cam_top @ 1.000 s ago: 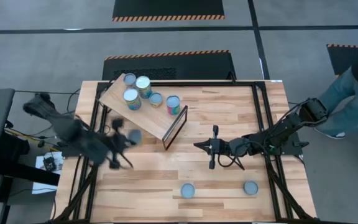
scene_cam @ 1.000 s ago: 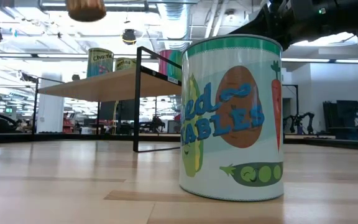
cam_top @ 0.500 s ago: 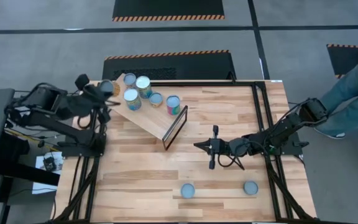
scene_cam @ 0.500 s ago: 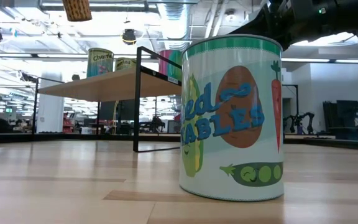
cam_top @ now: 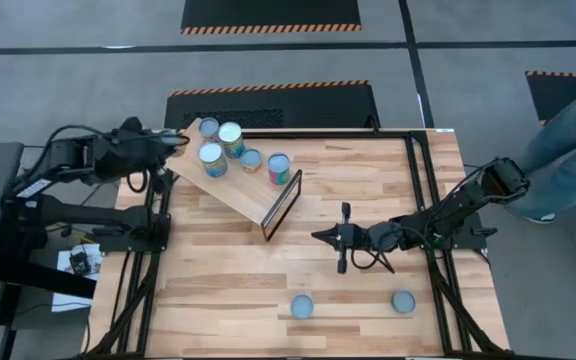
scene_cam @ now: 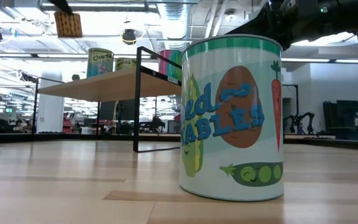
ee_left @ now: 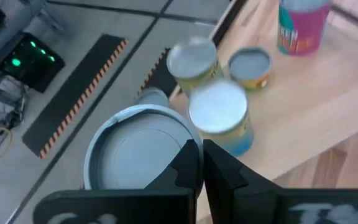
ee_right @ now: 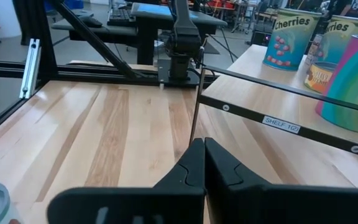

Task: Pick and place cans onto a shelf
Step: Put the canned black beans on the shelf

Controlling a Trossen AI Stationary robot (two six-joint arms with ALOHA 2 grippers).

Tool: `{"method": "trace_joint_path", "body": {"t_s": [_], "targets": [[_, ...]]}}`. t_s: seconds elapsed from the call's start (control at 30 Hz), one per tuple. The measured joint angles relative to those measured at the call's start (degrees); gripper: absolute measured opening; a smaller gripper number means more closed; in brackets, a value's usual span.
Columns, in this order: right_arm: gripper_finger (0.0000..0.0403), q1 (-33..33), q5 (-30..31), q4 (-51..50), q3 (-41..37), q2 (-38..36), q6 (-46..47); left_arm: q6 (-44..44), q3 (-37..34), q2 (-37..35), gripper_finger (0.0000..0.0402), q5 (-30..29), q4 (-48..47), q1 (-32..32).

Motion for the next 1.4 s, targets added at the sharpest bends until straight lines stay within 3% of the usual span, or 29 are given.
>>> {"method": "trace_joint_path", "body": {"t_s": [0.43, 0.8, 1.17, 1.4], "targets": [[0.0012, 0.0, 0.0, 0.0, 0.0, 0.0, 0.0, 9.1, -14.8, -3.5, 0.0000, 14.9, 5.6, 12.5], [0.0012, 0.0, -0.3, 0.0, 0.0, 0.0, 0.0, 12.7, -22.5, -4.0, 0.0000, 20.7, 14.5, 24.7], [0.0012, 0.0, -0.3, 0.0, 0.0, 0.0, 0.0, 13.2, -27.1, 0.0, 0.0000, 27.1, 23.6, 36.0], [0.0012, 0.0, -0.3, 0.0, 0.0, 0.0, 0.0, 11.8, -27.0, 3.5, 0.0000, 30.1, 27.4, 38.5]]}}
